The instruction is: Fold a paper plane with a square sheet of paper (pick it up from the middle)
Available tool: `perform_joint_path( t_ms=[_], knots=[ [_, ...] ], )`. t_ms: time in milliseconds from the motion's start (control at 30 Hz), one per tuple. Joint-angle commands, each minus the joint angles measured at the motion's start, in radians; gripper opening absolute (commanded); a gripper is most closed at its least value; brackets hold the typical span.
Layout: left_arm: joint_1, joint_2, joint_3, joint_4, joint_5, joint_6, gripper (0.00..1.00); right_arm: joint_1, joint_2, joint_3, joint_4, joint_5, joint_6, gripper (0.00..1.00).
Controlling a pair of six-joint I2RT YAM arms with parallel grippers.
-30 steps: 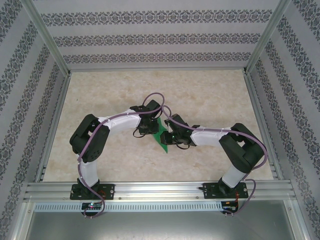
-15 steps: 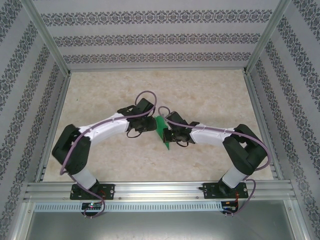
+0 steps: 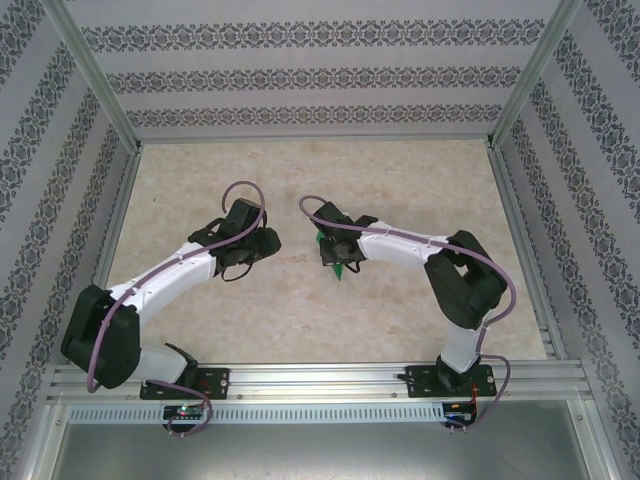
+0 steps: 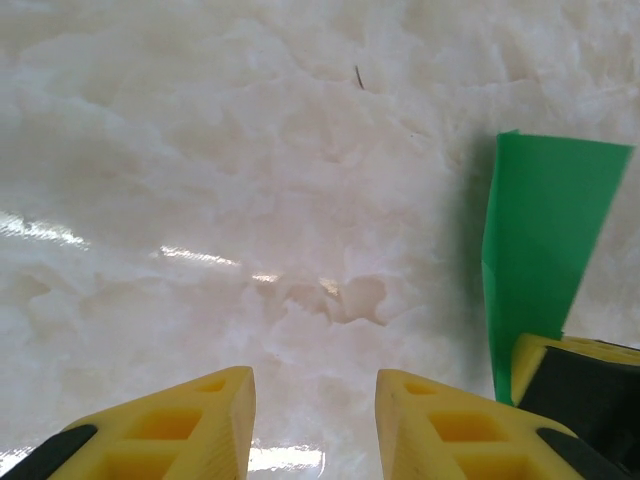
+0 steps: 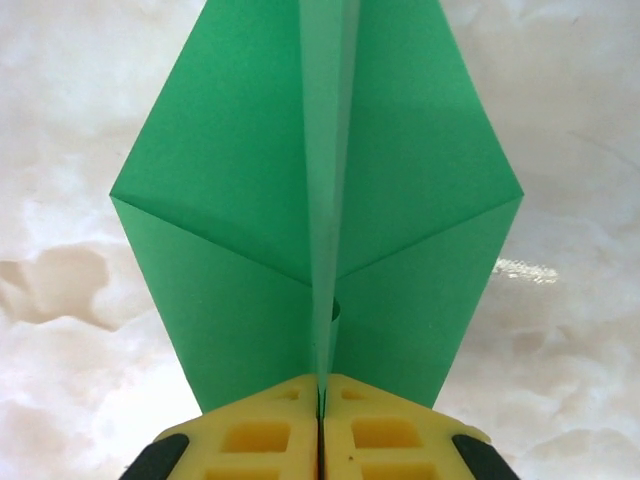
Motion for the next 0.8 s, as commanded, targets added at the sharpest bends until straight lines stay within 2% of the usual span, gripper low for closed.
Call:
perform_joint_path(
  t_ms=[0, 200, 567, 767],
  knots=[
    [0.024, -0.040, -0.022, 0.053, -0.007, -0.021, 0.38, -0.002, 0.044, 0.038, -0.042, -0.005, -0.012, 0.09],
    [0.037, -0.046, -0.032, 0.053, 0.001, -0.018, 0.38, -0.003, 0.077, 0.041, -0.033, -0.018, -0.005, 0.18],
    [0.042, -0.031, -0.030, 0.054, 0.013, -0.019, 0.38, -0.004, 0.147, -0.003, 0.013, -0.069, 0.019, 0.14],
    [0.042, -0.030, -0.031, 0.055, 0.025, -0.019, 0.38, 0.004, 0.168, 0.001, -0.009, -0.073, 0.038, 0.17]
  ],
)
